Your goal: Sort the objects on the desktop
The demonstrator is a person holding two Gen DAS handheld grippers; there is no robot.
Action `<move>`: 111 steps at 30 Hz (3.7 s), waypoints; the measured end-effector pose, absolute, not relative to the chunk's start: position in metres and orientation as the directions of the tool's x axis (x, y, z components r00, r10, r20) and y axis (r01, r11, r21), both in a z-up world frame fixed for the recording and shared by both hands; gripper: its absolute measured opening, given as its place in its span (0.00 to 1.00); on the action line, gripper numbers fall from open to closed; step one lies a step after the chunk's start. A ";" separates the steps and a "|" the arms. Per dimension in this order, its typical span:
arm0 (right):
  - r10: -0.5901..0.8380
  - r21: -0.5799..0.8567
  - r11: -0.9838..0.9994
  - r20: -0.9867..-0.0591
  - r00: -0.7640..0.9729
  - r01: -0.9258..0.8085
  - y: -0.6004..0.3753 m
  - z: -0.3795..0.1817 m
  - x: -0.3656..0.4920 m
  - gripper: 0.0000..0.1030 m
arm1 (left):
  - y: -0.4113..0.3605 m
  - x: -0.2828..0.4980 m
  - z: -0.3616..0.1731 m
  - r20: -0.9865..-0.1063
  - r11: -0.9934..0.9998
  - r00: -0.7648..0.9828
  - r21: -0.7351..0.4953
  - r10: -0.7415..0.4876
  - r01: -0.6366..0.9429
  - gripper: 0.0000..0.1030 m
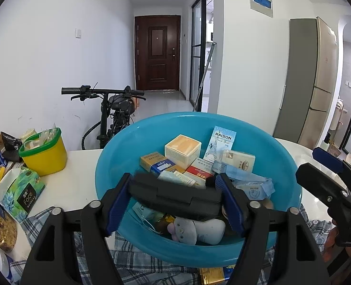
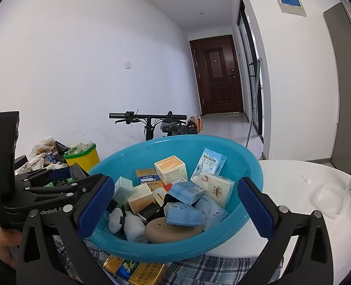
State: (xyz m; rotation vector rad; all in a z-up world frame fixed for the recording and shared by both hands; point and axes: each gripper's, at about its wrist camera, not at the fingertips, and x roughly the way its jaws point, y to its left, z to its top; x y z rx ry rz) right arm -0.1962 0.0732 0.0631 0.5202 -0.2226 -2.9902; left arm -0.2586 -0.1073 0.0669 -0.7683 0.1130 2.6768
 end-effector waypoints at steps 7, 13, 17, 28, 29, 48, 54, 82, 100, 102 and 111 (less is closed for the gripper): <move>-0.121 0.158 -0.985 -0.324 -0.938 0.072 0.072 0.064 -0.195 1.00 | -0.108 -0.256 0.068 -0.507 -0.942 -0.810 -0.007 0.293 -0.336 1.00; -0.124 0.161 -0.984 -0.334 -0.934 0.073 0.072 0.063 -0.196 1.00 | -0.107 -0.258 0.065 -0.522 -0.940 -0.801 -0.003 0.293 -0.342 1.00; -0.127 0.157 -0.985 -0.335 -0.934 0.077 0.070 0.063 -0.196 1.00 | -0.105 -0.255 0.065 -0.520 -0.940 -0.806 0.017 0.284 -0.342 1.00; -0.142 0.173 -0.981 -0.342 -0.929 0.087 0.069 0.064 -0.194 1.00 | -0.113 -0.248 0.068 -0.534 -0.946 -0.805 0.031 0.258 -0.323 1.00; -0.145 0.171 -0.981 -0.342 -0.928 0.090 0.068 0.064 -0.194 1.00 | -0.116 -0.243 0.069 -0.532 -0.947 -0.808 0.033 0.255 -0.320 1.00; -0.163 0.154 -0.982 -0.381 -0.910 0.111 0.057 0.053 -0.200 1.00 | -0.150 -0.127 0.033 -0.628 -0.911 -0.747 0.141 0.219 -0.387 1.00; -0.163 0.155 -0.982 -0.381 -0.910 0.111 0.057 0.053 -0.200 1.00 | -0.146 -0.114 -0.009 -0.718 -0.902 -0.665 0.121 0.208 -0.413 1.00; -0.173 0.127 -0.983 -0.406 -0.897 0.132 0.045 0.048 -0.203 1.00 | -0.144 -0.127 -0.034 -0.735 -0.921 -0.660 0.136 0.153 -0.365 1.00; -0.177 0.106 -0.984 -0.407 -0.896 0.146 0.036 0.047 -0.202 1.00 | -0.152 -0.132 -0.042 -0.760 -0.921 -0.609 0.034 0.229 -0.389 0.64; -0.178 0.105 -0.983 -0.401 -0.899 0.148 0.036 0.048 -0.200 1.00 | -0.155 -0.129 -0.039 -0.743 -0.921 -0.621 0.015 0.250 -0.389 0.64; -0.211 0.114 -0.977 -0.406 -0.889 0.179 0.040 0.061 -0.198 1.00 | -0.173 -0.126 -0.028 -0.692 -0.930 -0.655 -0.065 0.303 -0.361 0.64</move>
